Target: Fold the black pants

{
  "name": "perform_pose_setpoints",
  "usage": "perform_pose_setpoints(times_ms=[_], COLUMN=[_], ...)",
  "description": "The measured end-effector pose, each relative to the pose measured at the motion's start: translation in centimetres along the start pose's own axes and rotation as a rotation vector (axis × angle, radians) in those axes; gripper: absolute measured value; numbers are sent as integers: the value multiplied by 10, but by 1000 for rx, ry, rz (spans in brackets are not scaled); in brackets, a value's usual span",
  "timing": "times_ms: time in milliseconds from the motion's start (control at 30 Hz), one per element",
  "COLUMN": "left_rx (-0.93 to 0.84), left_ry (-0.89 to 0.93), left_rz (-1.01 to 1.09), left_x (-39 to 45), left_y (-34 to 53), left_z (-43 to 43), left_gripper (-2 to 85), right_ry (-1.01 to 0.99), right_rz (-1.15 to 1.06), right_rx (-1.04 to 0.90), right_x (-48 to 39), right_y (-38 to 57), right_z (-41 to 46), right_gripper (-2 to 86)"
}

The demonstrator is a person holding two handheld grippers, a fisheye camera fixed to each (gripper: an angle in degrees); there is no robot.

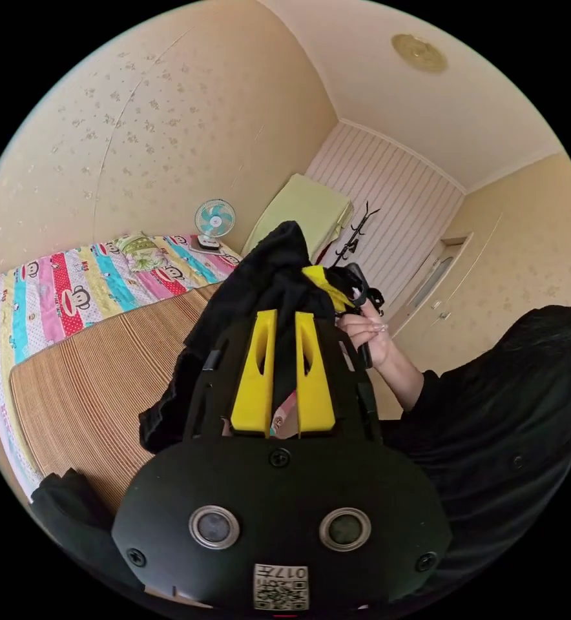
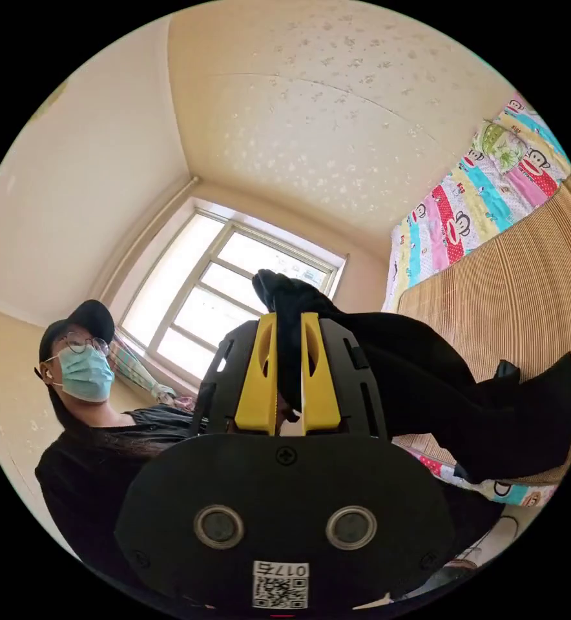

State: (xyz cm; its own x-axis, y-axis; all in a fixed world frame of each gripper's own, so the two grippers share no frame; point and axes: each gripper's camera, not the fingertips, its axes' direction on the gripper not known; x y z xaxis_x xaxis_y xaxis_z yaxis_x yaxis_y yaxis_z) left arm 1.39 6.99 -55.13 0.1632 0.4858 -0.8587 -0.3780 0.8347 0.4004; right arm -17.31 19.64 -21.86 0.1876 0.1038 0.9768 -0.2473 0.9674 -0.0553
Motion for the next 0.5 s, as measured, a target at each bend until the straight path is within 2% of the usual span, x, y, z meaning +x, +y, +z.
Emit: perform_pose_setpoints(times_ms=[67,133,267,333,400,500], left_rx=[1,-34,-58,-37,-37,-66], left_ry=[-93,-111,80,52,-79,-138], left_rz=[-41,-143,-340,-343,-295,-195], left_x=[-6,-22,-65,-69,-67,-65], left_y=[9,23,59,66,64,35], left_z=[-22,-35,-49,-64,-82,-92], left_gripper=[84,111,164,166,167,183], right_ry=[-26,-10,-4,-33,-61,-105], right_rz=[-74,-184,-381,-438,-514,-592], right_rx=[-1,-34,-100,-119,-131,-142], right_x=[-16,-44,-117,-146,-188,-239], right_y=[-7,-18,-50,-65,-82,-98], right_z=[-5,-3,16,23,28,32], right_gripper=[47,44,35,30,24,18])
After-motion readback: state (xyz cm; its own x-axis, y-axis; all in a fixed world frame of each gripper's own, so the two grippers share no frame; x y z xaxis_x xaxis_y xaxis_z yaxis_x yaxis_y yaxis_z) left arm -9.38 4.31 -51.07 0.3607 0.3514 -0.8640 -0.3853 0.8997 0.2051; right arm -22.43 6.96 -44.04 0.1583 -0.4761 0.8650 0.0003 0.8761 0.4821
